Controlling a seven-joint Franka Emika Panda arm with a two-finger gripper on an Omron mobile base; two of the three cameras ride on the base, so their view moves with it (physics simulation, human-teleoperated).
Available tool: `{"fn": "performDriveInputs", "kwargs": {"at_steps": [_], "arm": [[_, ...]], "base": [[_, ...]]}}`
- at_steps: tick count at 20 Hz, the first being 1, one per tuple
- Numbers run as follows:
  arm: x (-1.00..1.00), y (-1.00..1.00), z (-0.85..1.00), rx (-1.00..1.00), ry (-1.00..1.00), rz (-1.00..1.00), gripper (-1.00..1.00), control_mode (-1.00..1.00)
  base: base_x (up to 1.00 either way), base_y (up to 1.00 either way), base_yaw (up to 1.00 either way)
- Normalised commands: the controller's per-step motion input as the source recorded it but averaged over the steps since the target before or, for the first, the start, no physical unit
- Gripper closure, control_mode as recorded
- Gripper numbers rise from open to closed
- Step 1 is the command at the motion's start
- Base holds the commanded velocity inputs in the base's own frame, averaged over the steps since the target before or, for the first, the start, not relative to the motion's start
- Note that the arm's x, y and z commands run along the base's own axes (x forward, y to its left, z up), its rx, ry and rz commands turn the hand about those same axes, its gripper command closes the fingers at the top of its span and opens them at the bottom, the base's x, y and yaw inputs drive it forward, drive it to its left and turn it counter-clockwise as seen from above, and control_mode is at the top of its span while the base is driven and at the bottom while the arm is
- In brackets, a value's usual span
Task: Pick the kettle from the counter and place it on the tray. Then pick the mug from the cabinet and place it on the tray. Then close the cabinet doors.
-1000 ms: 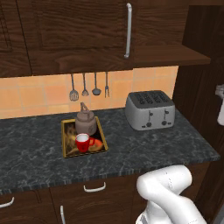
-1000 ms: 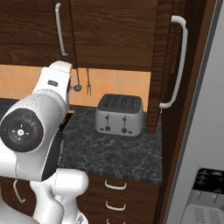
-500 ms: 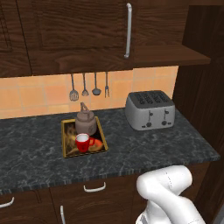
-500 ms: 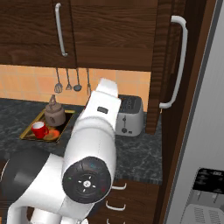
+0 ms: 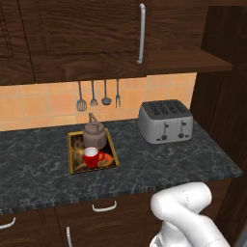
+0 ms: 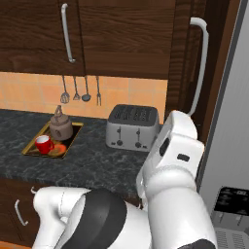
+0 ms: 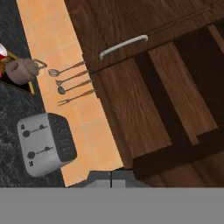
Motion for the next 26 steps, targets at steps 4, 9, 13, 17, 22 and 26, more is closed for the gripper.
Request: {"fn": "performDriveInputs", "kwargs": {"at_steps": [4, 9, 13, 17, 22, 26], "arm": [[0.04, -1.00, -0.20, 0.03, -0.07, 0.02, 1.00, -1.00], [0.75, -0.99, -0.37, 0.08, -0.01, 0.02, 1.00, -1.00], [1.00, -0.59, -0.18, 0.09, 0.00, 0.10, 1.00, -1.00], [1.00, -0.02, 0.00, 0.08, -0.01, 0.20, 1.00, -1.00], [0.74, 0.01, 0.22, 0.08, -0.12, 0.20, 1.00, -1.00], [0.13, 0.51, 0.40, 0.00, -0.19, 0.16, 1.00, -1.00]], "base": [[0.00, 0.00, 0.00], [0.00, 0.00, 0.00], [0.00, 0.00, 0.00], [0.00, 0.00, 0.00], [0.00, 0.00, 0.00], [0.00, 0.00, 0.00]]}}
